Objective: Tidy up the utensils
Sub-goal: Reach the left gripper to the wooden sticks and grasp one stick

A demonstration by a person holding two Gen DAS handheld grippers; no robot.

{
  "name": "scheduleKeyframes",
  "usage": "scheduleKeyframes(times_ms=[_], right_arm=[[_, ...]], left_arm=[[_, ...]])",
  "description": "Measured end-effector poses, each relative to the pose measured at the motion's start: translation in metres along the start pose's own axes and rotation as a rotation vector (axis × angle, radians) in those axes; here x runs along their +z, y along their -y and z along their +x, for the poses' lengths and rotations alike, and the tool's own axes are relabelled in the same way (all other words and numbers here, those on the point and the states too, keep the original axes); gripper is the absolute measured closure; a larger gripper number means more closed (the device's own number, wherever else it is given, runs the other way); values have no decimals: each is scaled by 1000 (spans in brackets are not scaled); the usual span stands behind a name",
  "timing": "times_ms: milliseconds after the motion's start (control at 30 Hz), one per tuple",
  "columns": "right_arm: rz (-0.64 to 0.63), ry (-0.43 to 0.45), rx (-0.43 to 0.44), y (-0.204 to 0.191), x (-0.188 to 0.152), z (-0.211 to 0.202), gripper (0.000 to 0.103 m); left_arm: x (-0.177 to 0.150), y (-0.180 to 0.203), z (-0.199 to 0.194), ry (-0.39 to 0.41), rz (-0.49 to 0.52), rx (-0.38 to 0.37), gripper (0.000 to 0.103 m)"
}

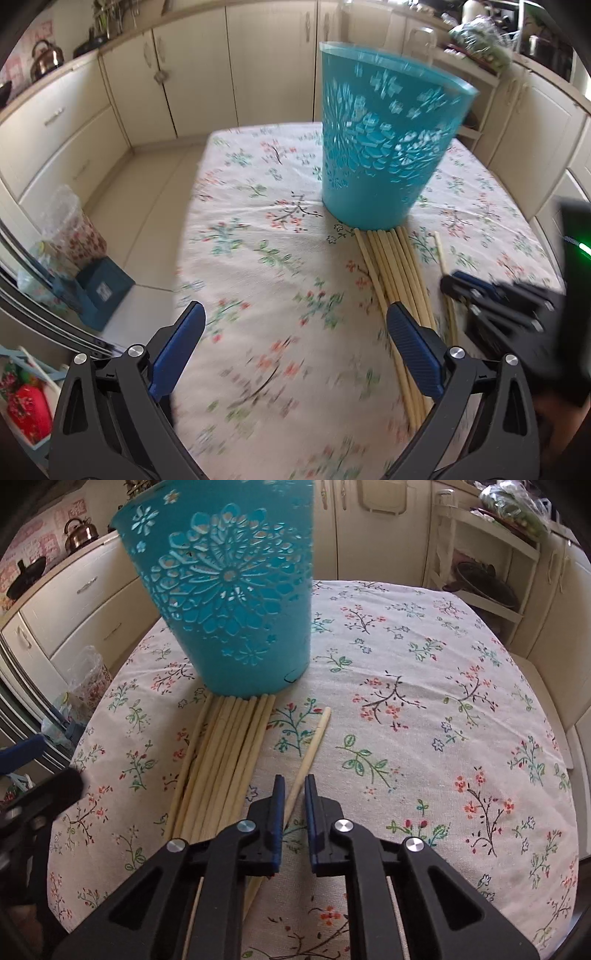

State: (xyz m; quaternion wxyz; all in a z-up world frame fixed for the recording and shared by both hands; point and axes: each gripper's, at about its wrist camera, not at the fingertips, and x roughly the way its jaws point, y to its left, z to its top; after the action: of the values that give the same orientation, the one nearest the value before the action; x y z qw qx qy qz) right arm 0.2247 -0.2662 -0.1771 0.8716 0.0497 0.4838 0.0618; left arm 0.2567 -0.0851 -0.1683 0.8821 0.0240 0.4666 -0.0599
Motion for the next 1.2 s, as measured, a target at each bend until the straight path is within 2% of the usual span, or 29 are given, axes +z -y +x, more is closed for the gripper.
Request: scheduleKeyframes(times_ms=[267, 567, 633, 733, 800, 900, 1000, 1100, 1200], right_arm=[[53, 13, 56, 8, -6, -4, 92], [62, 13, 78, 15, -2, -2, 92], [62, 15, 79, 16, -2, -2, 92], [50, 20, 70, 14, -2, -1, 91], [45, 22, 66, 13, -3, -1, 92], [32, 23, 61, 11, -4, -1, 92], [7, 17, 61, 8, -3, -1, 92], [-25, -3, 65, 6, -4, -3, 94], [-57, -20, 41, 8, -4, -6, 94]], left_arm=[[16, 18, 45, -55, -35, 17, 14], [17, 31, 62, -72, -16, 64, 23], [19, 32, 63, -61, -7, 60, 29], [21, 34, 62, -37, 17, 29, 45], [22, 37, 60, -15, 58, -14, 72], [21, 37, 58, -12, 104, -71, 93], [19, 28, 56, -23, 110, -120, 98], [14, 18, 53, -37, 131, -167, 98], [10, 7, 48, -49, 158, -170, 98]])
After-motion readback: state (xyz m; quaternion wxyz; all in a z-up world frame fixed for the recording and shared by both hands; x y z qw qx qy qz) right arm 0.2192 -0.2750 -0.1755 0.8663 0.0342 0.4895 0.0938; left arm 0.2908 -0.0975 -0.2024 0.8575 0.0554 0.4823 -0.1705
